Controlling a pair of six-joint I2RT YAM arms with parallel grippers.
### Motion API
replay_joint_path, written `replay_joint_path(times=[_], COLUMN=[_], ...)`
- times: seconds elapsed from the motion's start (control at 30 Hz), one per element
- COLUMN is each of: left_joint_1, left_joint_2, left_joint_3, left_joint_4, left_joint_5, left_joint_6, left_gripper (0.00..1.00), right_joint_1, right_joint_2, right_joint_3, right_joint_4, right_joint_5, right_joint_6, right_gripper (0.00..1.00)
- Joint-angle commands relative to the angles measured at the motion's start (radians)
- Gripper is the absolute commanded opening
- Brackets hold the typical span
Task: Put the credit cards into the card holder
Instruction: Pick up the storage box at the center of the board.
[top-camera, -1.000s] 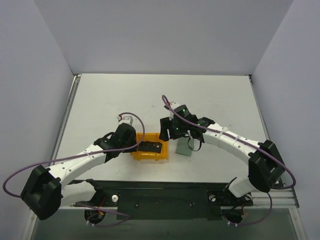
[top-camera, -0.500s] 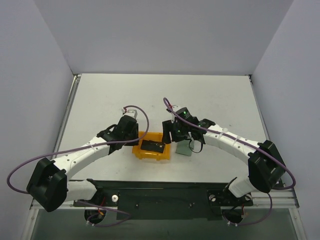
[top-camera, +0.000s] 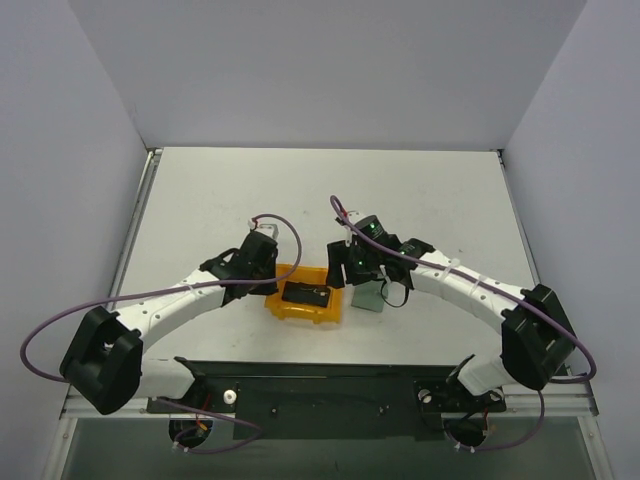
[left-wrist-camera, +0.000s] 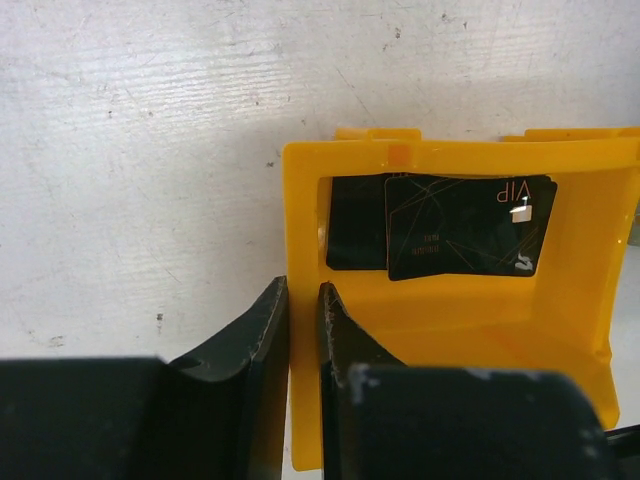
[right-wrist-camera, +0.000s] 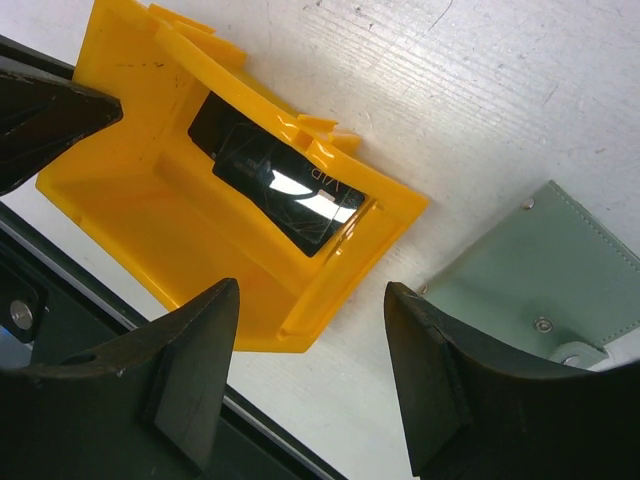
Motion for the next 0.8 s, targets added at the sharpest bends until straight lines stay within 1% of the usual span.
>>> replay_joint_path(times=[0.0, 0.07, 0.1, 0.13, 0.17, 0.2, 0.23, 0.27, 0.3, 0.37, 0.5, 0.63, 0.73, 0.77], left_joint_1=[0.004, 0.004, 0.006, 0.007, 0.008, 0.008, 0.006, 0.006, 0.004, 0.001, 0.000, 0.000, -0.003, -0.005], left_joint_2=[-0.068, -0.114, -0.129, -0.164, -0.181, -0.229, -0.256, -0.298, -0.316, -0.355, -0.436, -0.511, -0.557, -0.565], left_joint_3=[-0.002, -0.056, -0.104, -0.128, -0.186, -0.224, -0.302, -0.364, -0.396, -0.438, -0.507, -0.530, -0.582, -0.585], left_joint_4=[0.009, 0.060, 0.121, 0.153, 0.231, 0.273, 0.398, 0.478, 0.570, 0.644, 0.739, 0.741, 0.821, 0.826], left_joint_5=[-0.023, -0.011, -0.002, 0.032, 0.046, 0.075, 0.092, 0.114, 0.116, 0.096, 0.043, -0.019, -0.063, -0.091], left_joint_6=[-0.080, -0.156, -0.220, -0.260, -0.347, -0.386, -0.470, -0.508, -0.576, -0.633, -0.654, -0.636, -0.624, -0.613], left_gripper=[0.00, 0.00, 0.00, 0.00, 0.00, 0.00, 0.00, 0.00, 0.00, 0.00, 0.00, 0.00, 0.00, 0.00], right_joint_1=[-0.009, -0.007, -0.009, -0.009, -0.009, -0.009, -0.010, -0.010, -0.012, -0.016, -0.021, -0.021, -0.022, -0.018], right_joint_2=[-0.086, -0.110, -0.123, -0.137, -0.146, -0.164, -0.181, -0.190, -0.206, -0.227, -0.239, -0.235, -0.215, -0.198], right_joint_3=[0.018, 0.037, 0.043, 0.057, 0.061, 0.075, 0.081, 0.089, 0.095, 0.110, 0.150, 0.193, 0.241, 0.274], right_joint_4=[-0.057, -0.084, -0.092, -0.112, -0.121, -0.137, -0.144, -0.155, -0.158, -0.167, -0.190, -0.224, -0.255, -0.281], right_joint_5=[0.035, 0.050, 0.055, 0.058, 0.061, 0.063, 0.064, 0.066, 0.067, 0.064, 0.047, 0.035, -0.026, -0.039], right_joint_6=[0.017, 0.016, 0.014, 0.014, 0.014, 0.014, 0.014, 0.016, 0.019, 0.025, 0.028, 0.017, -0.022, -0.032], right_gripper=[0.56, 0.55, 0.55, 0.55, 0.55, 0.56, 0.56, 0.55, 0.55, 0.55, 0.55, 0.55, 0.55, 0.55])
